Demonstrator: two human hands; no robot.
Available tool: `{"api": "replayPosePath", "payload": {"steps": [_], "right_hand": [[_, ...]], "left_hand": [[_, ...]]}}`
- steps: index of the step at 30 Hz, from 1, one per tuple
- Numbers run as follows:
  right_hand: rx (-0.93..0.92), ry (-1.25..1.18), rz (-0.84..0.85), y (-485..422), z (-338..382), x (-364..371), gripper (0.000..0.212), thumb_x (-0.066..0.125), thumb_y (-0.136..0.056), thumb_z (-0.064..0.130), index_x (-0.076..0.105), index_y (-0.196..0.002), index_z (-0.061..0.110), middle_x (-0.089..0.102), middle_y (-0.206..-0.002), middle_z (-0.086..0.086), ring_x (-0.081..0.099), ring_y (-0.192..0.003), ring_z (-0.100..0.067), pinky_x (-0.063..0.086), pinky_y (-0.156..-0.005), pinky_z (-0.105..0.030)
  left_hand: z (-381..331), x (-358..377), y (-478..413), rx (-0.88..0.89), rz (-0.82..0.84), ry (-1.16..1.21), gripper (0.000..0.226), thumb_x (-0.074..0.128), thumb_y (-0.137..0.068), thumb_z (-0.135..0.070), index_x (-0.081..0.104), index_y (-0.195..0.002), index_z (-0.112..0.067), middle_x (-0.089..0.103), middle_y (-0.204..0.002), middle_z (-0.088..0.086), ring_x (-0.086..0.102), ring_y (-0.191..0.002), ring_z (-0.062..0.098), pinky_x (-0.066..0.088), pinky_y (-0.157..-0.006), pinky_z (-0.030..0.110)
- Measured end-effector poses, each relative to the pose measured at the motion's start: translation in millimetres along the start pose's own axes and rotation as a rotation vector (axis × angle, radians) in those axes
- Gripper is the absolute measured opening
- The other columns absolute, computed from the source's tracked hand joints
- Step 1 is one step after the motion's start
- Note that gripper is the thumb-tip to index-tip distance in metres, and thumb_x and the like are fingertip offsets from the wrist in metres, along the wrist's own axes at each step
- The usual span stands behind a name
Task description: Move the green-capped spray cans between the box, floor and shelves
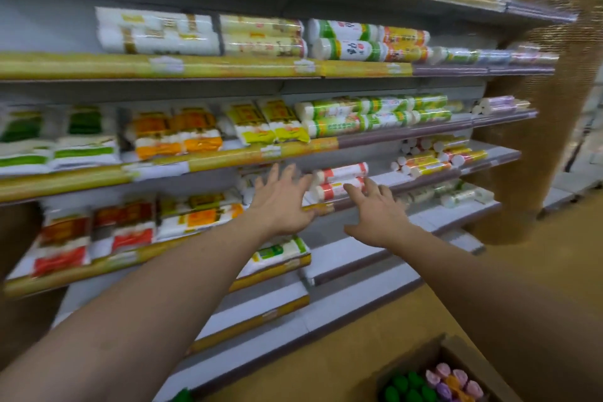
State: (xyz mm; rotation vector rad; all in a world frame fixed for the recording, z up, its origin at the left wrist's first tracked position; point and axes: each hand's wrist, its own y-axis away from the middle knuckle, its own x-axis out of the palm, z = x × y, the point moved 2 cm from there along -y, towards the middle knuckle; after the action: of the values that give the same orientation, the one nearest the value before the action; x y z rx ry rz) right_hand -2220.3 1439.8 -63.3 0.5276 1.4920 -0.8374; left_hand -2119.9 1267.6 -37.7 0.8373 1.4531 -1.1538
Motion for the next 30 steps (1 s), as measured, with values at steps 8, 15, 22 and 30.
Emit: {"api": "replayPosePath", "payload": {"steps": [8, 15, 22, 30], "right_hand": [[-0.128, -0.044, 0.026, 15, 142, 13, 0.091, 0.067, -0.087, 0.055, 0.014, -0.158, 0.035, 0.005, -0.167, -0.010, 0.012, -0.150, -0.038, 0.026, -0.114, -0.060], [-0.205, -0.072, 0.156, 26, 277, 69, 0.091, 0.066, -0.088, 0.059, 0.014, -0.158, 0.033, 0.006, -0.166, -0.008, 0.017, -0.148, -0.039, 0.030, -0.113, -0.060], [-0.265, -0.082, 0.346, 37, 377, 171, 0.089, 0.068, -0.087, 0.056, 0.020, -0.157, 0.031, 0.014, -0.164, -0.012, 0.024, -0.146, -0.039, 0.037, -0.109, -0.058], [-0.328, -0.080, 0.644, 22, 421, 320, 0.090, 0.071, -0.085, 0.052, 0.019, -0.157, 0.034, 0.016, -0.162, -0.012, 0.025, -0.145, -0.040, 0.036, -0.109, -0.057]], "left_hand": [[107, 3, 81, -0.117, 0.005, -0.029, 0.081, 0.046, -0.092, -0.071, 0.017, -0.159, -0.035, 0.002, -0.169, 0.005, -0.002, -0.154, 0.036, 0.014, -0.120, 0.063], [236, 43, 171, -0.189, 0.090, -0.020, 0.080, 0.049, -0.091, -0.068, 0.021, -0.158, -0.033, 0.006, -0.168, 0.010, 0.005, -0.153, 0.038, 0.021, -0.117, 0.062], [355, 132, 236, -0.353, 0.248, 0.095, 0.078, 0.053, -0.092, -0.065, 0.026, -0.156, -0.029, 0.013, -0.165, 0.011, 0.016, -0.149, 0.039, 0.029, -0.113, 0.062], [403, 276, 270, -0.521, 0.461, 0.184, 0.082, 0.053, -0.093, -0.065, 0.021, -0.158, -0.027, 0.014, -0.165, 0.013, 0.015, -0.149, 0.039, 0.027, -0.114, 0.061]]}}
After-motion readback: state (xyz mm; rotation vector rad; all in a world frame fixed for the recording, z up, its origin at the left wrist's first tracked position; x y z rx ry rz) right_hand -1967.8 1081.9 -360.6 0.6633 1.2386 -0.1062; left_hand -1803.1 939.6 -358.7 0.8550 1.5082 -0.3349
